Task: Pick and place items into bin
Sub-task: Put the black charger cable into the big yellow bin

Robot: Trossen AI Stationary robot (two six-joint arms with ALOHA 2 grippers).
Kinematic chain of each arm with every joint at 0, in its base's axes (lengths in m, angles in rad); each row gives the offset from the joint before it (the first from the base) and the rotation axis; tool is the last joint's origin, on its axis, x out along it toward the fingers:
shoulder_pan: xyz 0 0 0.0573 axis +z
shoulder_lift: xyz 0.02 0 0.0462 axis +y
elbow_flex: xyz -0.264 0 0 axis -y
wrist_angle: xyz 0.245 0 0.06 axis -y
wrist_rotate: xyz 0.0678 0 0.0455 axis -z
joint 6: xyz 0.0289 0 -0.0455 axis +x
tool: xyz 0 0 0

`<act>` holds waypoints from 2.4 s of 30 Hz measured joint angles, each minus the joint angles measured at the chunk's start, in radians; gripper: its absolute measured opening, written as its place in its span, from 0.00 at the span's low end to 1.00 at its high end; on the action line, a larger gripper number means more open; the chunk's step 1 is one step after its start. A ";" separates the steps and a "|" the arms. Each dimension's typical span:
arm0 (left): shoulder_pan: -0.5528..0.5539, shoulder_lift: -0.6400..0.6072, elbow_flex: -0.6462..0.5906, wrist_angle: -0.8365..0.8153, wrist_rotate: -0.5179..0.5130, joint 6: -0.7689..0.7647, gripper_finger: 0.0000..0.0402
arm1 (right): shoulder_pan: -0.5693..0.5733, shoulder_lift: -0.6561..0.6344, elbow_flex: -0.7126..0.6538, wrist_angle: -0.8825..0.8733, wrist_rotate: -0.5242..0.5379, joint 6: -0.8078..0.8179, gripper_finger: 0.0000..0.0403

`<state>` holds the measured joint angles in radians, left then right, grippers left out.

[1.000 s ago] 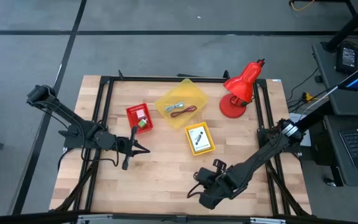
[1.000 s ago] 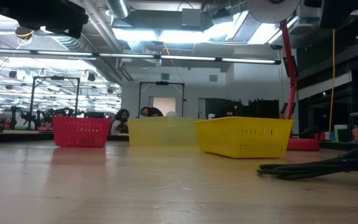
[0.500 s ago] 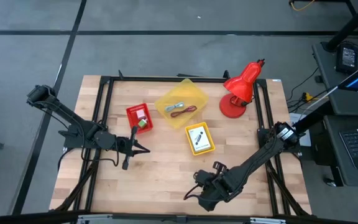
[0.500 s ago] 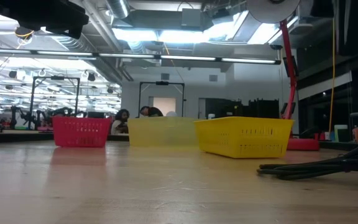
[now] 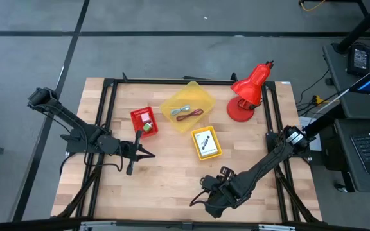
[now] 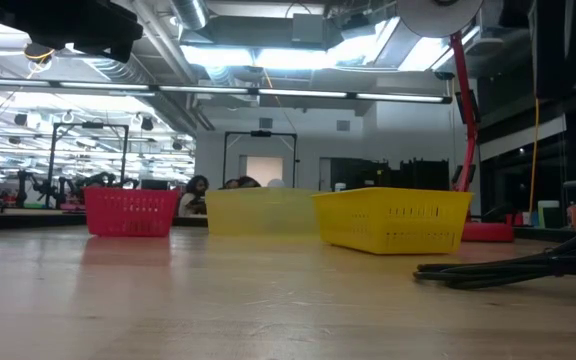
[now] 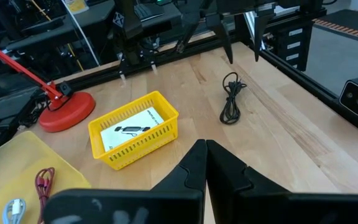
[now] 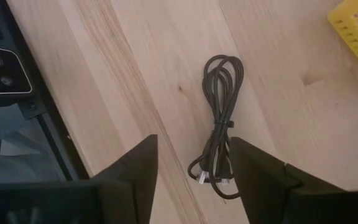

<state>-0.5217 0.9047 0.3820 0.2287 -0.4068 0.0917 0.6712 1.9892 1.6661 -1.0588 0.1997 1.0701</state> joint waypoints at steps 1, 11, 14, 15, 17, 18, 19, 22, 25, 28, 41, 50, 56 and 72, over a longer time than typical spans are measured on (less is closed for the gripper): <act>0.000 0.000 0.000 0.000 0.000 0.000 0.01 | 0.000 0.000 0.000 0.000 0.000 -0.001 0.44; 0.000 0.000 0.000 0.000 0.000 0.000 0.01 | -0.004 0.071 0.000 -0.004 -0.013 -0.013 0.45; 0.000 0.000 0.000 0.000 0.000 0.000 0.01 | -0.008 0.100 -0.001 -0.004 -0.019 0.000 0.45; 0.000 0.000 0.000 0.000 0.000 0.000 0.01 | -0.011 0.108 -0.001 -0.004 -0.019 0.000 0.45; 0.000 0.000 0.000 0.000 0.000 -0.001 0.01 | -0.020 0.127 -0.001 -0.001 -0.021 0.000 0.44; 0.000 0.000 0.000 0.000 0.000 -0.003 0.01 | -0.025 0.136 -0.001 -0.002 -0.023 0.000 0.43; 0.000 0.000 0.000 0.000 0.000 -0.005 0.01 | -0.031 0.145 -0.001 -0.002 -0.028 0.000 0.43; 0.000 0.000 0.000 0.000 0.001 -0.019 0.01 | -0.048 0.164 -0.001 -0.002 -0.057 0.001 0.41; 0.000 0.000 0.000 0.000 0.006 -0.019 0.01 | -0.062 0.183 -0.001 -0.014 -0.090 0.001 0.41; 0.000 0.000 0.000 0.000 0.006 -0.019 0.01 | -0.072 0.195 -0.001 -0.026 -0.090 0.002 0.40; 0.000 0.000 0.000 -0.002 0.008 -0.021 0.01 | -0.080 0.209 -0.002 -0.040 -0.145 0.012 0.35; 0.000 0.000 0.000 -0.005 0.008 -0.023 0.01 | -0.081 0.233 0.003 -0.052 -0.214 0.024 0.07; 0.000 0.000 0.000 -0.005 0.008 -0.026 0.01 | -0.081 0.235 0.002 -0.054 -0.216 0.020 0.05; 0.000 0.000 0.000 -0.005 0.008 -0.030 0.01 | -0.079 0.071 -0.005 -0.039 -0.014 -0.136 0.04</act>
<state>-0.5217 0.9051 0.3820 0.2241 -0.3992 0.0620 0.5919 2.0602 1.6614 -1.0973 0.1856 0.9341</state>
